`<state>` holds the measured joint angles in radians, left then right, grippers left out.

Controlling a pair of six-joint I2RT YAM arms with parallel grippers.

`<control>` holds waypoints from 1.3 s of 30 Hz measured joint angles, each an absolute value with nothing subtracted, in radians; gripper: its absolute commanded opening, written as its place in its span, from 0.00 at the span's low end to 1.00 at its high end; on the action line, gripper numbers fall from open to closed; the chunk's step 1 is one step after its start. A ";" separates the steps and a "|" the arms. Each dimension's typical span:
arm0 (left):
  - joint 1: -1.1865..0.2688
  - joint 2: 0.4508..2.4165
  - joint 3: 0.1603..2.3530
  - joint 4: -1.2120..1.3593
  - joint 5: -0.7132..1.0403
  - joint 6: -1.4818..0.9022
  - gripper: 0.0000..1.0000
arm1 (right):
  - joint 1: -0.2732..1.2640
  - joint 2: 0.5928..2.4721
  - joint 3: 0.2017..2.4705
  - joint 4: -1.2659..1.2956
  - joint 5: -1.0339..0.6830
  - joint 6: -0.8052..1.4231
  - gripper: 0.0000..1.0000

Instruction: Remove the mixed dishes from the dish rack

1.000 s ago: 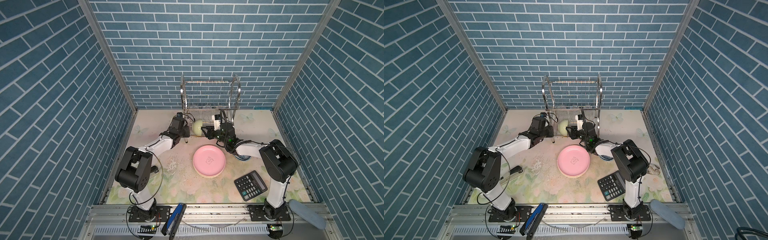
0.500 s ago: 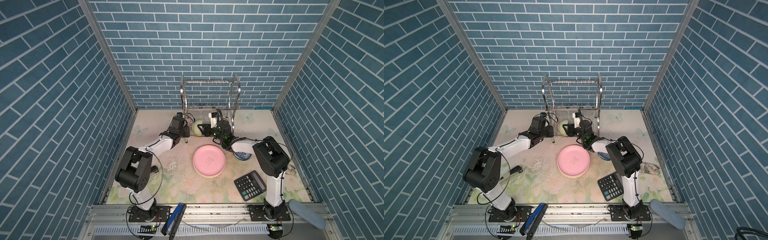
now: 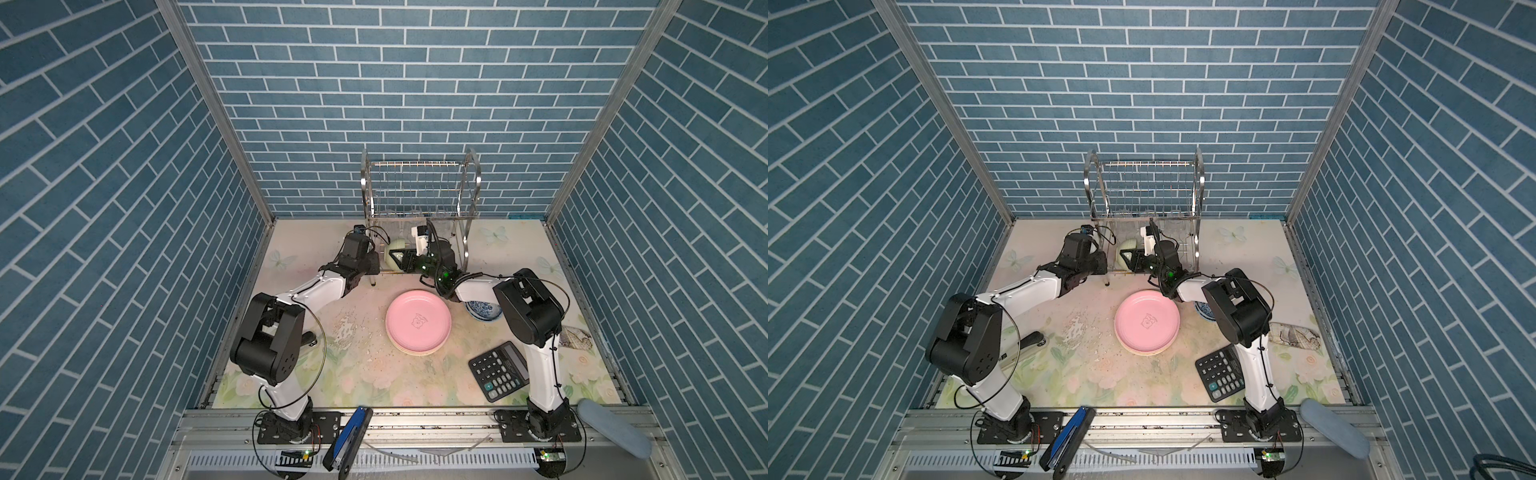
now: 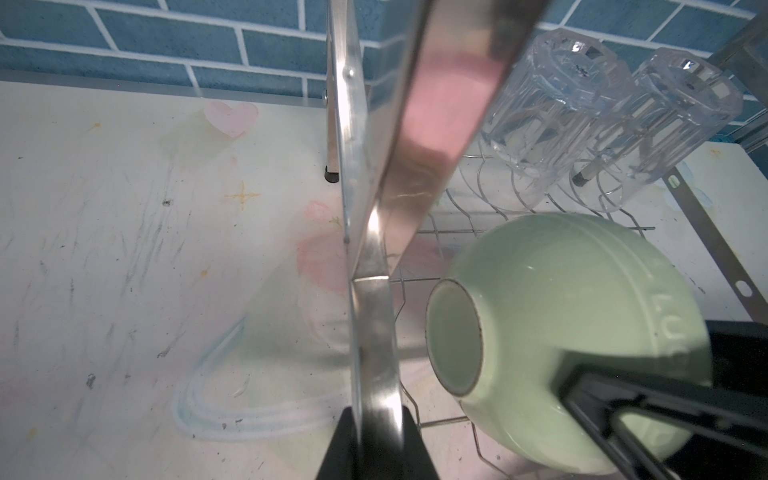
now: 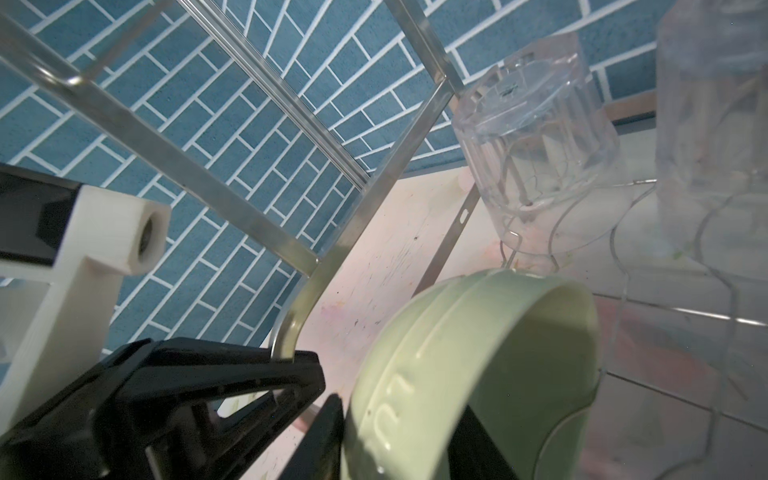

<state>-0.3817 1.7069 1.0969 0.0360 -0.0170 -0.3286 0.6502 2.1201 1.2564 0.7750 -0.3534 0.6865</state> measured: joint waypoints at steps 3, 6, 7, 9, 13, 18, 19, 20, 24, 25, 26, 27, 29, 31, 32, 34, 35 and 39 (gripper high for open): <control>-0.382 1.707 1.097 0.036 -0.017 -0.329 0.09 | 0.653 2.128 1.270 0.779 -0.361 0.698 0.31; -0.382 1.707 1.097 0.036 -0.017 -0.329 0.09 | 0.654 2.133 1.273 0.788 -0.371 0.710 0.25; -0.382 1.707 1.097 0.036 -0.017 -0.329 0.09 | 0.655 2.133 1.274 0.790 -0.373 0.712 0.23; -0.382 1.707 1.097 0.036 -0.015 -0.329 0.09 | 0.656 2.136 1.279 0.799 -0.387 0.720 0.16; -0.384 1.707 1.097 0.034 -0.005 -0.326 0.09 | 0.659 2.146 1.285 0.826 -0.396 0.755 0.04; -0.384 1.707 1.097 0.035 -0.002 -0.325 0.09 | 0.658 2.151 1.285 0.842 -0.405 0.763 0.00; -0.384 1.707 1.097 0.035 -0.002 -0.325 0.09 | 0.658 2.153 1.285 0.846 -0.408 0.763 0.00; -0.384 1.707 1.097 0.035 -0.003 -0.326 0.09 | 0.657 2.154 1.285 0.850 -0.411 0.764 0.00; -0.384 1.707 1.097 0.035 -0.003 -0.326 0.09 | 0.654 2.156 1.285 0.857 -0.427 0.772 0.00; -0.384 1.707 1.097 0.035 -0.003 -0.326 0.09 | 0.653 2.156 1.285 0.858 -0.432 0.773 0.00; -0.384 1.707 1.097 0.035 -0.003 -0.326 0.09 | 0.653 2.156 1.285 0.859 -0.438 0.775 0.00; -0.384 1.707 1.097 0.035 -0.003 -0.325 0.09 | 0.653 2.156 1.285 0.859 -0.443 0.777 0.00; -0.384 1.707 1.097 0.035 -0.002 -0.326 0.09 | 0.652 2.156 1.285 0.860 -0.461 0.780 0.00; -0.384 1.707 1.097 0.034 -0.001 -0.325 0.09 | 0.650 2.156 1.285 0.862 -0.475 0.783 0.00; -0.384 1.707 1.097 0.034 -0.001 -0.326 0.09 | 0.648 2.156 1.285 0.863 -0.483 0.786 0.00; -0.384 1.707 1.097 0.033 0.000 -0.325 0.09 | 0.645 2.156 1.285 0.867 -0.498 0.794 0.00; -0.384 1.707 1.097 0.033 0.001 -0.325 0.09 | 0.644 2.156 1.284 0.868 -0.503 0.799 0.00; -0.385 1.707 1.098 0.031 0.003 -0.323 0.09 | 0.640 2.156 1.280 0.880 -0.523 0.814 0.00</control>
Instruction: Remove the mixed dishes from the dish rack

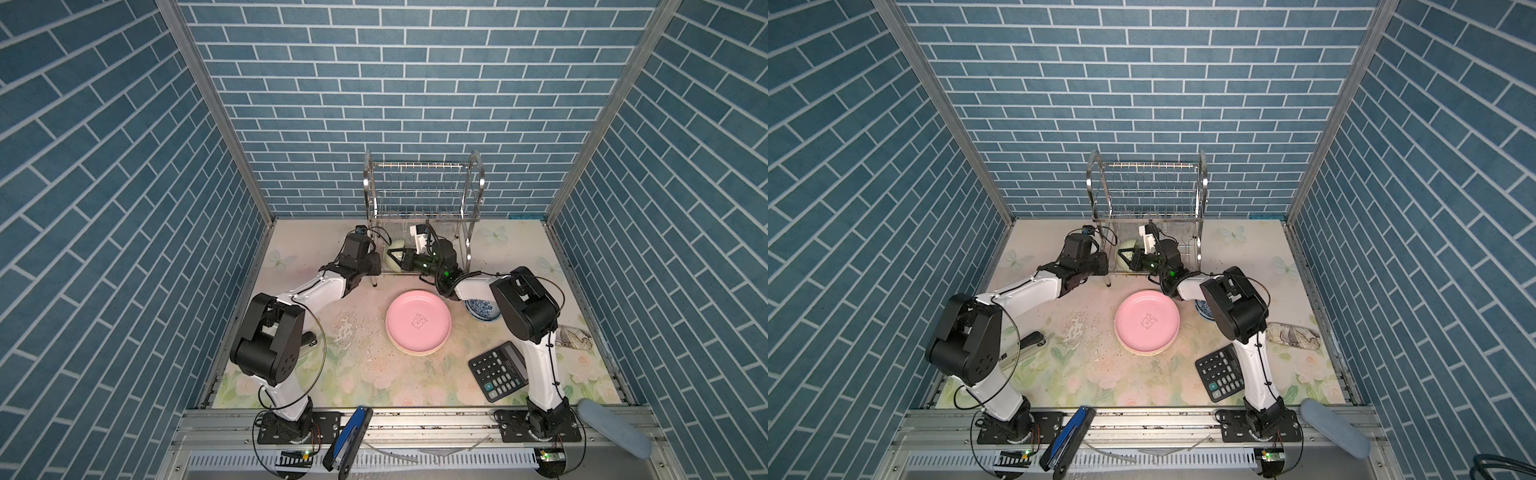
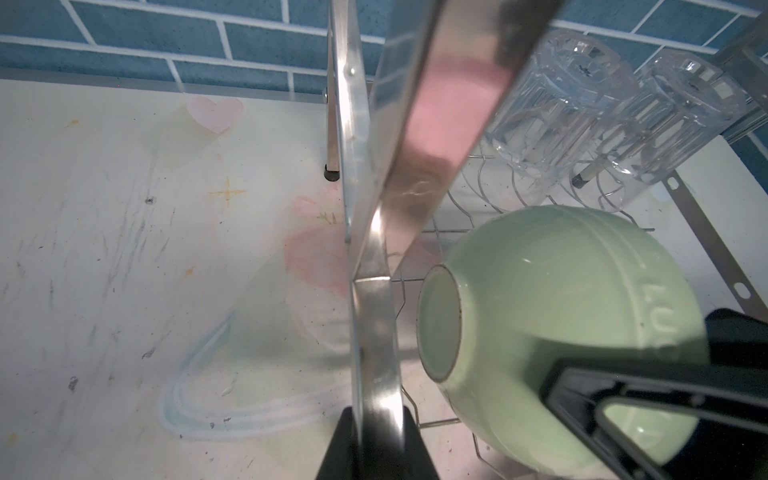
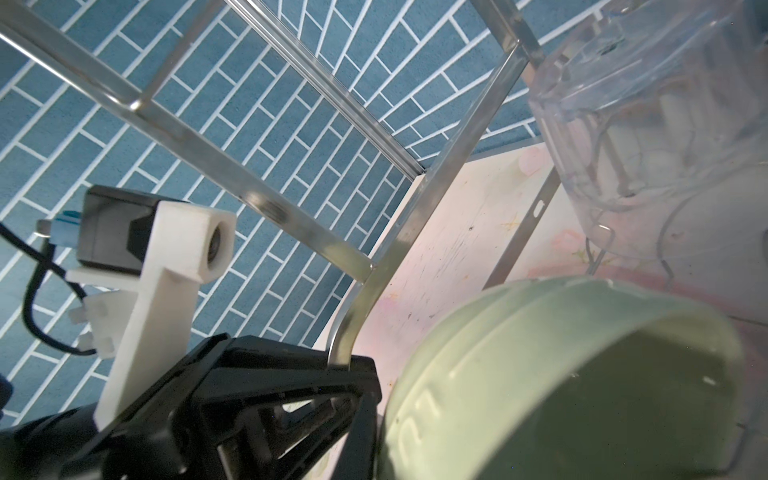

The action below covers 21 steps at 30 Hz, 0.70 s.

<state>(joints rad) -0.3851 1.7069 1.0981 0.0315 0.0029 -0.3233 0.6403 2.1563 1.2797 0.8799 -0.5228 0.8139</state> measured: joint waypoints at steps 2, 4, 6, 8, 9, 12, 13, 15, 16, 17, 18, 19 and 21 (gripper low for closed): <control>-0.385 1.707 1.100 0.027 0.004 -0.322 0.09 | 0.639 2.156 1.269 0.898 -0.528 0.820 0.00; -0.385 1.707 1.100 0.026 0.006 -0.320 0.09 | 0.638 2.153 1.257 0.916 -0.532 0.833 0.00; -0.387 1.707 1.101 0.023 0.007 -0.317 0.09 | 0.637 2.150 1.246 0.932 -0.536 0.848 0.00; -0.389 1.707 1.101 0.023 0.010 -0.314 0.09 | 0.635 2.149 1.238 0.950 -0.543 0.868 0.00; -0.390 1.707 1.101 0.023 0.013 -0.313 0.09 | 0.634 2.149 1.232 0.966 -0.550 0.881 0.00; -0.392 1.708 1.101 0.025 0.020 -0.312 0.09 | 0.633 2.146 1.221 1.026 -0.580 0.932 0.00; -0.392 1.708 1.101 0.025 0.020 -0.313 0.09 | 0.632 2.137 1.216 1.044 -0.590 0.952 0.00; -0.391 1.708 1.101 0.025 0.020 -0.313 0.09 | 0.633 2.121 1.212 1.073 -0.608 0.980 0.00; -0.392 1.708 1.101 0.026 0.020 -0.312 0.09 | 0.632 2.113 1.212 1.087 -0.615 0.991 0.00; -0.392 1.708 1.101 0.025 0.020 -0.312 0.09 | 0.632 2.108 1.212 1.096 -0.618 1.001 0.00; -0.391 1.708 1.101 0.025 0.020 -0.313 0.09 | 0.631 2.103 1.211 1.106 -0.620 1.011 0.00; -0.391 1.708 1.102 0.025 0.020 -0.313 0.09 | 0.629 2.098 1.208 1.113 -0.623 1.016 0.00; -0.392 1.708 1.103 0.023 0.020 -0.313 0.09 | 0.626 2.089 1.194 1.136 -0.629 1.026 0.00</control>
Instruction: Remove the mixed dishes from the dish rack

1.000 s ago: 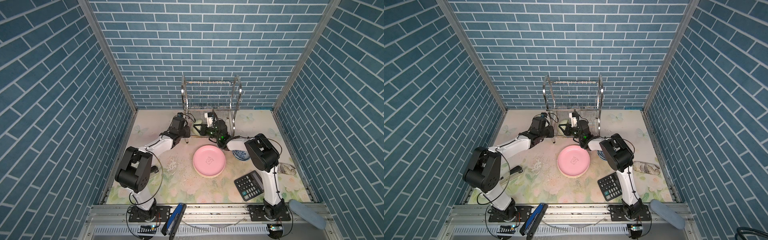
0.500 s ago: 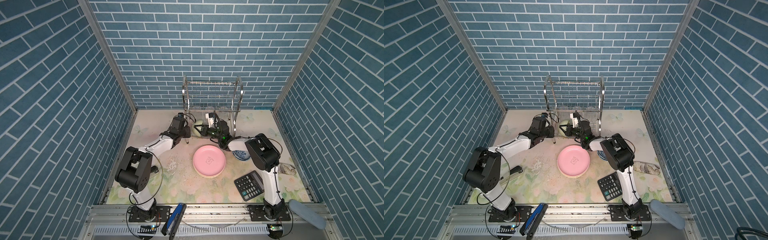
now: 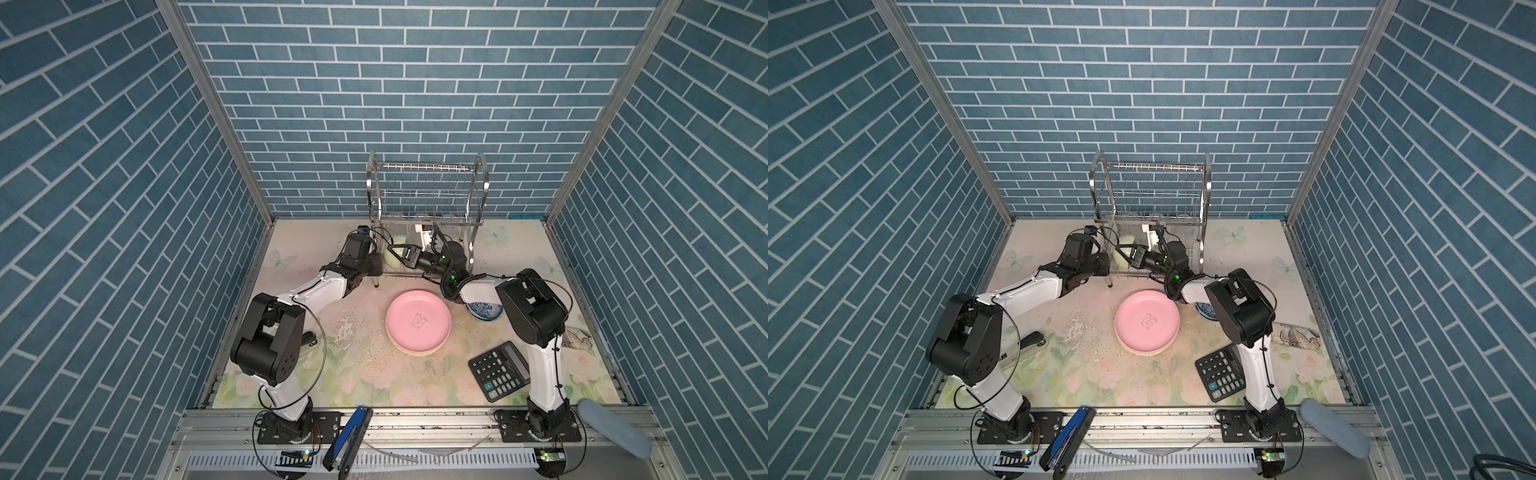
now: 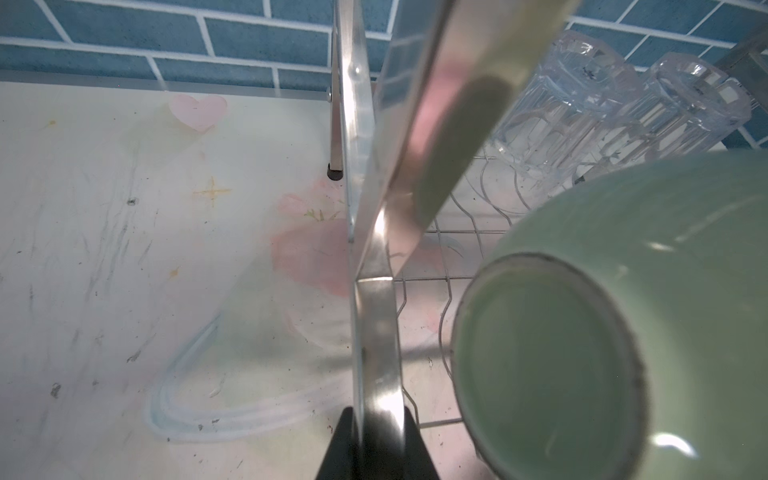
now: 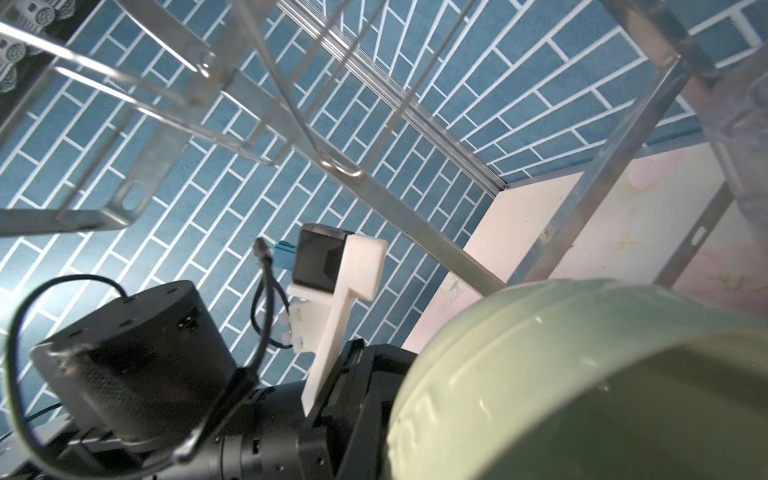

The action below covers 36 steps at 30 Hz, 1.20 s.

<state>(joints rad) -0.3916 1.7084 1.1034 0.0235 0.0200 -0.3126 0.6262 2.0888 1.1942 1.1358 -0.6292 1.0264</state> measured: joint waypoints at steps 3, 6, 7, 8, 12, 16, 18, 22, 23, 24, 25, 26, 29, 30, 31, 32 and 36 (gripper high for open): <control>-0.392 1.711 1.106 0.021 0.020 -0.312 0.09 | 0.622 2.074 1.168 1.155 -0.636 1.037 0.00; -0.391 1.711 1.107 0.023 0.019 -0.313 0.09 | 0.620 2.051 1.143 1.177 -0.646 1.050 0.00; -0.392 1.712 1.107 0.023 0.020 -0.313 0.09 | 0.620 2.042 1.136 1.182 -0.649 1.056 0.00; -0.392 1.712 1.107 0.023 0.020 -0.313 0.09 | 0.620 2.035 1.129 1.186 -0.652 1.065 0.00; -0.391 1.713 1.108 0.025 0.020 -0.313 0.09 | 0.616 1.992 1.093 1.197 -0.671 1.081 0.00; -0.391 1.715 1.112 0.022 0.021 -0.313 0.09 | 0.611 1.912 1.044 1.205 -0.688 1.074 0.00; -0.392 1.715 1.112 0.023 0.021 -0.311 0.09 | 0.610 1.871 1.026 1.193 -0.694 1.084 0.00; -0.392 1.717 1.114 0.022 0.023 -0.309 0.09 | 0.611 1.832 0.983 1.156 -0.707 1.073 0.00; -0.391 1.718 1.114 0.021 0.021 -0.309 0.09 | 0.610 1.827 0.977 1.150 -0.707 1.069 0.00; -0.391 1.718 1.115 0.020 0.022 -0.309 0.09 | 0.609 1.821 0.973 1.142 -0.707 1.064 0.00; -0.391 1.720 1.118 0.019 0.021 -0.309 0.09 | 0.609 1.817 0.970 1.135 -0.707 1.063 0.00; -0.391 1.722 1.120 0.019 0.021 -0.309 0.09 | 0.609 1.815 0.968 1.133 -0.707 1.061 0.00; -0.390 1.728 1.126 0.020 0.017 -0.309 0.09 | 0.607 1.815 0.965 1.129 -0.707 1.048 0.00; -0.390 1.729 1.127 0.020 0.016 -0.308 0.09 | 0.607 1.815 0.964 1.129 -0.707 1.046 0.00; -0.390 1.729 1.127 0.020 0.016 -0.308 0.09 | 0.607 1.815 0.963 1.129 -0.708 1.044 0.00; -0.390 1.729 1.128 0.020 0.016 -0.308 0.09 | 0.607 1.815 0.962 1.129 -0.708 1.040 0.00; -0.390 1.730 1.129 0.019 0.013 -0.307 0.09 | 0.607 1.810 0.939 1.123 -0.713 1.038 0.00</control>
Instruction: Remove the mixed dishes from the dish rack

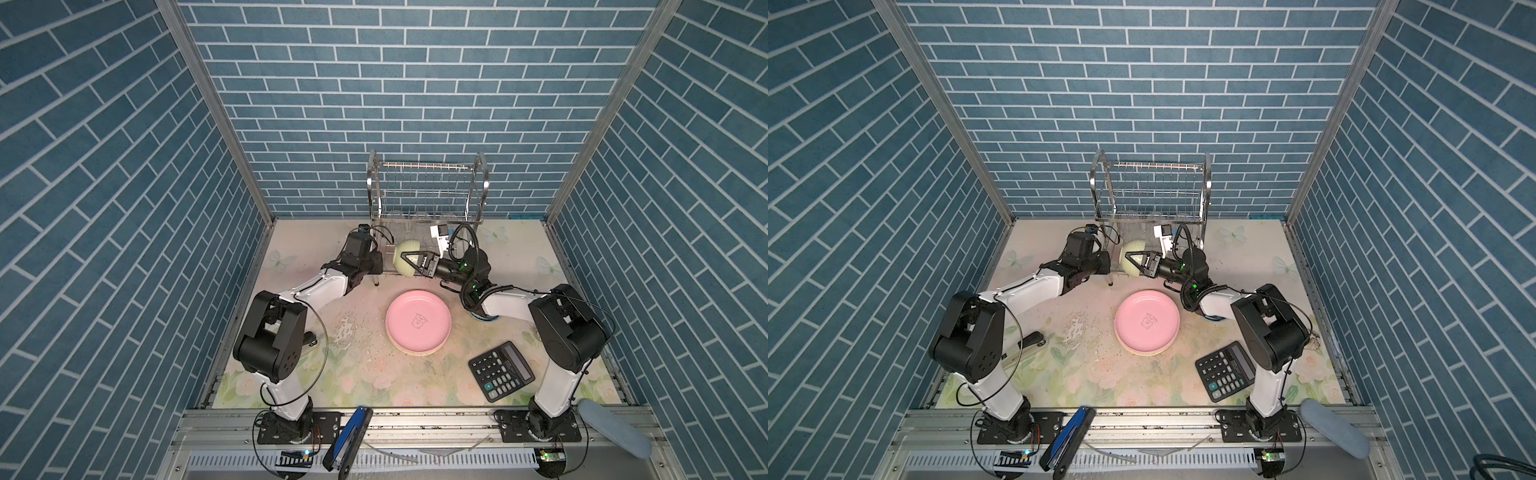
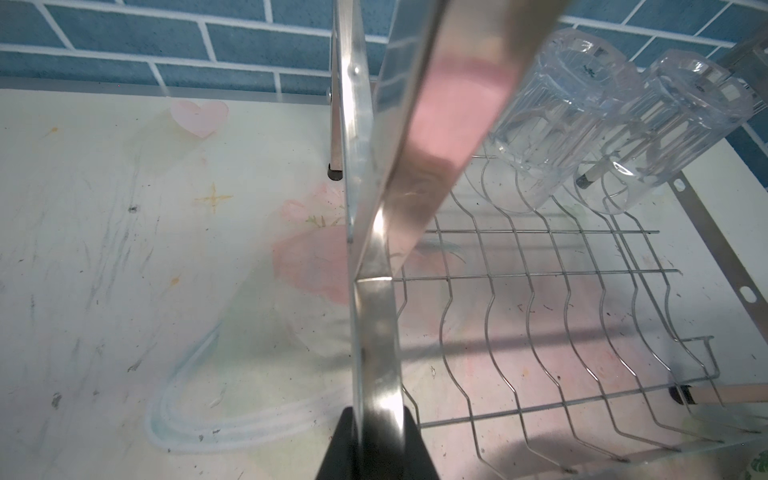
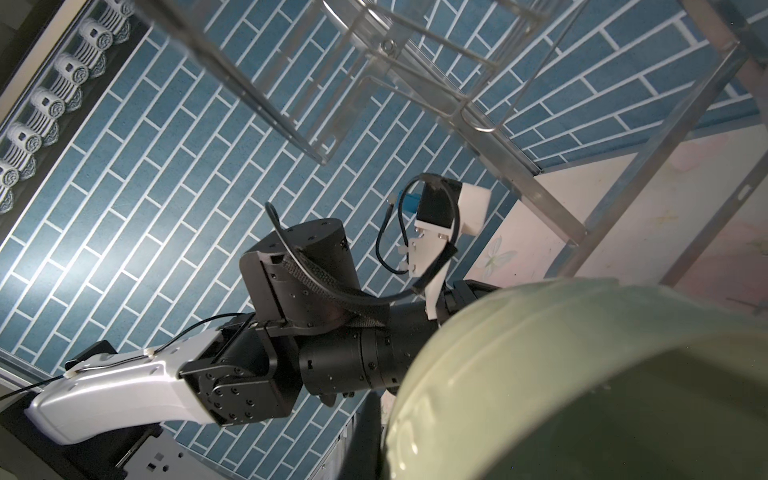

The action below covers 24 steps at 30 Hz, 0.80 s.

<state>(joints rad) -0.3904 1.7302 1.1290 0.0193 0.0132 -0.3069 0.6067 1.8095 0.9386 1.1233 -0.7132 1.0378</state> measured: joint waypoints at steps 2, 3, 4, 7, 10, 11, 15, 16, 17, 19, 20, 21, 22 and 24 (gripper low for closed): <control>-0.390 1.730 1.129 0.019 0.013 -0.307 0.09 | 0.607 1.795 0.918 1.098 -0.717 1.030 0.00; -0.390 1.730 1.129 0.019 0.013 -0.307 0.09 | 0.607 1.784 0.906 1.078 -0.720 1.021 0.00; -0.390 1.730 1.129 0.019 0.013 -0.306 0.09 | 0.607 1.768 0.890 1.054 -0.721 1.013 0.00; -0.390 1.730 1.129 0.019 0.013 -0.306 0.09 | 0.607 1.727 0.852 1.004 -0.723 0.987 0.00; -0.390 1.730 1.129 0.019 0.012 -0.306 0.09 | 0.607 1.670 0.805 0.945 -0.722 0.960 0.00; -0.390 1.730 1.129 0.019 0.012 -0.307 0.09 | 0.607 1.650 0.789 0.925 -0.721 0.949 0.00; -0.390 1.730 1.129 0.019 0.012 -0.307 0.09 | 0.607 1.554 0.736 0.795 -0.702 0.892 0.00; -0.390 1.730 1.129 0.019 0.012 -0.307 0.09 | 0.607 1.527 0.728 0.746 -0.692 0.875 0.00; -0.390 1.730 1.129 0.019 0.012 -0.307 0.09 | 0.607 1.491 0.722 0.683 -0.677 0.847 0.00; -0.390 1.730 1.129 0.019 0.012 -0.307 0.09 | 0.612 1.409 0.721 0.523 -0.629 0.780 0.00; -0.390 1.730 1.129 0.019 0.012 -0.307 0.09 | 0.618 1.362 0.722 0.435 -0.596 0.742 0.00; -0.390 1.730 1.129 0.019 0.012 -0.307 0.09 | 0.624 1.315 0.726 0.343 -0.558 0.704 0.00; -0.390 1.730 1.129 0.019 0.012 -0.307 0.09 | 0.630 1.277 0.734 0.257 -0.521 0.670 0.00; -0.390 1.730 1.129 0.019 0.012 -0.307 0.09 | 0.646 1.209 0.769 0.070 -0.434 0.605 0.00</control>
<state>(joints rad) -0.3904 1.7302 1.1290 0.0193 0.0124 -0.3073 0.6464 1.2095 0.7692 0.0696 -0.4339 0.6052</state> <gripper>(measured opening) 0.171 0.123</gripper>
